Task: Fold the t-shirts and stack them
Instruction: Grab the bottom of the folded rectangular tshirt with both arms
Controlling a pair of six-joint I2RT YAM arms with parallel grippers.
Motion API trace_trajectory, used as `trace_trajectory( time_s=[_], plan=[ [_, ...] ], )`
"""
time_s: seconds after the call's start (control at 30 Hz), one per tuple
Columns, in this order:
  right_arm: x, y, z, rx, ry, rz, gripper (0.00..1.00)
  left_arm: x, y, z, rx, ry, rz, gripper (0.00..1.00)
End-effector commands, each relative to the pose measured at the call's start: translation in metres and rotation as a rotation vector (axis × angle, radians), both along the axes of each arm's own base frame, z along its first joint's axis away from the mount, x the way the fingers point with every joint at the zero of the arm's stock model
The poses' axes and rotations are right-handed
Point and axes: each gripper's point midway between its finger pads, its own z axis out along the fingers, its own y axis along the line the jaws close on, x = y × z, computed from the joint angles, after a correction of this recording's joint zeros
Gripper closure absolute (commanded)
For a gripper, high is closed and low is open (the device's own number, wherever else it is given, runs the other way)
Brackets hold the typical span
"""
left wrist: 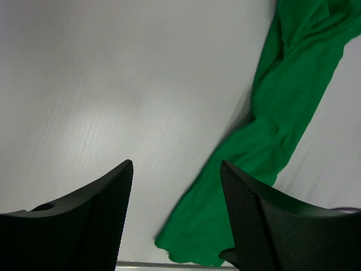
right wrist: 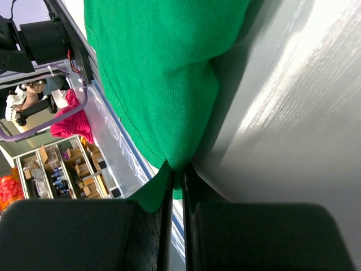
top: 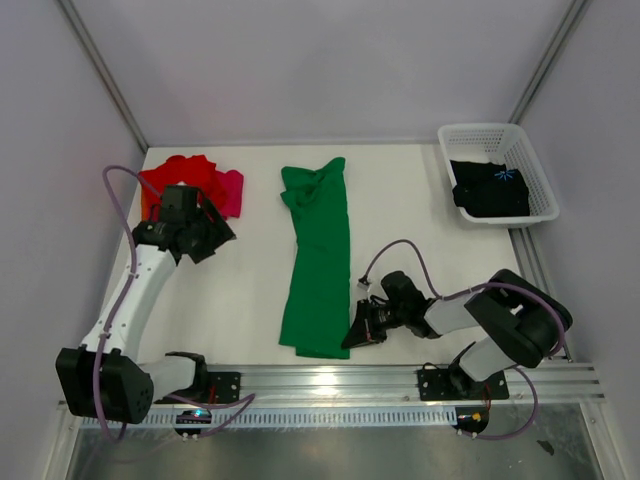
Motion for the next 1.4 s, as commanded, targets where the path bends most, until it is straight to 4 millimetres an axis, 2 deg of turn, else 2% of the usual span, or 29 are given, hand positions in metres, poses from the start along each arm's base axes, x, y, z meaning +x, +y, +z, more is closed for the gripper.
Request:
trace_trajectory(
  time_s=[0.0, 0.03, 0.1, 0.2, 0.27, 0.3, 0.5, 0.63, 0.8, 0.83, 1.13, 1.23, 1.37],
  plan=[
    [0.001, -0.003, -0.01, -0.044, -0.029, 0.016, 0.95, -0.029, -0.043, -0.025, -0.242, 0.118, -0.097, 0.35],
    [0.002, -0.002, -0.009, -0.041, -0.032, 0.019, 0.95, -0.037, -0.053, -0.027, -0.288, 0.135, -0.127, 0.35],
    [0.003, -0.001, -0.009, -0.041, -0.028, 0.018, 0.95, -0.055, -0.058, -0.041, -0.302, 0.194, -0.14, 0.35],
    [0.004, 0.001, -0.009, -0.04, -0.024, 0.018, 0.95, -0.087, -0.068, -0.051, -0.326, 0.261, -0.191, 0.34],
    [0.005, 0.001, -0.009, -0.041, -0.021, 0.021, 0.95, -0.101, -0.069, -0.056, -0.342, 0.282, -0.199, 0.34],
    [0.006, 0.003, -0.008, -0.039, -0.024, 0.024, 0.95, -0.112, -0.068, -0.069, -0.341, 0.321, -0.191, 0.34],
    [0.009, 0.006, -0.008, -0.044, -0.02, 0.037, 0.95, -0.158, -0.065, -0.105, -0.349, 0.453, -0.178, 0.34],
    [0.01, 0.007, -0.008, -0.043, -0.02, 0.039, 0.95, -0.168, -0.071, -0.107, -0.349, 0.466, -0.175, 0.34],
    [0.008, 0.005, -0.009, -0.043, -0.019, 0.038, 0.95, -0.179, -0.083, -0.132, -0.366, 0.517, -0.137, 0.34],
    [0.007, 0.005, -0.009, -0.043, -0.02, 0.036, 0.95, -0.173, -0.085, -0.138, -0.35, 0.501, -0.134, 0.34],
    [0.002, -0.002, -0.011, -0.051, -0.029, 0.029, 0.95, -0.174, -0.1, -0.169, -0.209, 0.582, -0.226, 0.35],
    [0.0, -0.004, -0.01, -0.053, -0.033, 0.029, 0.95, -0.171, -0.102, -0.173, -0.208, 0.577, -0.233, 0.35],
    [-0.001, -0.007, -0.01, -0.06, -0.042, 0.039, 0.95, -0.156, -0.113, -0.173, -0.238, 0.54, -0.241, 0.35]
  ],
)
